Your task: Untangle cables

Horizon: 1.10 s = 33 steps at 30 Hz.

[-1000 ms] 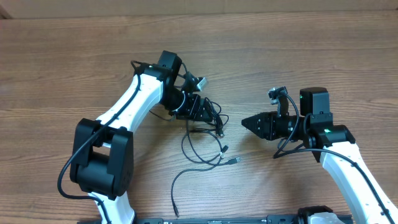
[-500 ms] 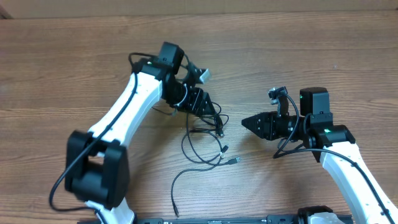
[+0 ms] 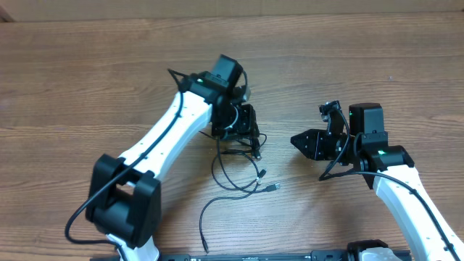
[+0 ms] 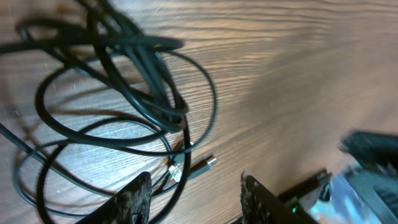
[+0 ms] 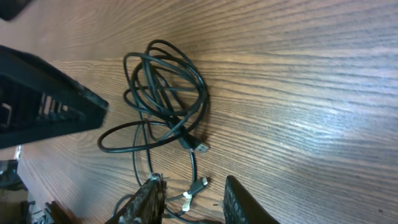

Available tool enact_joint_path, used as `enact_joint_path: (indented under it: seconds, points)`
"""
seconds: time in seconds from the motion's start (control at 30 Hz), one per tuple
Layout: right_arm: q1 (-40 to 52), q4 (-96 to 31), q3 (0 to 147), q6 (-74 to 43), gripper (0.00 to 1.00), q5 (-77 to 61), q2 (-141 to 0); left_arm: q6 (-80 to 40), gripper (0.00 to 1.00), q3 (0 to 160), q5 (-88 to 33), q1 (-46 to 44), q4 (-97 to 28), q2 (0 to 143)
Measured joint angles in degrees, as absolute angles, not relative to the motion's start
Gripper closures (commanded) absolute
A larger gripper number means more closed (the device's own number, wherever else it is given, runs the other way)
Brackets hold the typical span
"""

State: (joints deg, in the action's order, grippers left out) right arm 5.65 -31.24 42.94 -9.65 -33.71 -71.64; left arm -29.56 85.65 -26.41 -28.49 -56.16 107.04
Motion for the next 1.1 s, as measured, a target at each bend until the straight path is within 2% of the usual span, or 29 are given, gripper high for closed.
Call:
enact_joint_path:
  seconds: [0.33,0.4,0.47,0.5,0.67,0.83,1.1]
  points:
    - [5.65,-31.77,42.94,-10.44,0.71,-32.60,-71.64,-41.50,0.61,85.65,-16.67,-30.37,-53.23,112.68]
    - [5.65,-31.77,42.94,-10.48,0.71,-32.60,-71.64,-42.11,0.68,85.65,-15.66,-30.35,-51.83,113.56]
    - [5.65,-31.79,42.94,-10.46,0.71,-32.60,-71.64,-42.48,0.90,85.65,-14.72,-30.37,-50.54,114.41]
    - [5.67,-31.83,42.94,-10.48,0.71,-32.60,-71.64,-42.85,0.96,85.65,-14.41,-30.37,-50.15,114.61]
    - [5.67,-32.67,42.94,-10.50,0.67,-32.58,-71.64,-42.92,0.96,85.65,-13.28,-30.35,-49.87,114.78]
    - [5.65,-33.17,42.94,-10.46,0.63,-32.62,-71.64,-33.63,0.96,85.73,-14.11,-30.35,-49.39,114.78]
    - [5.67,-29.32,42.94,-10.46,0.59,-34.79,-71.64,-3.62,0.96,87.07,-24.29,-30.35,-56.95,111.20]
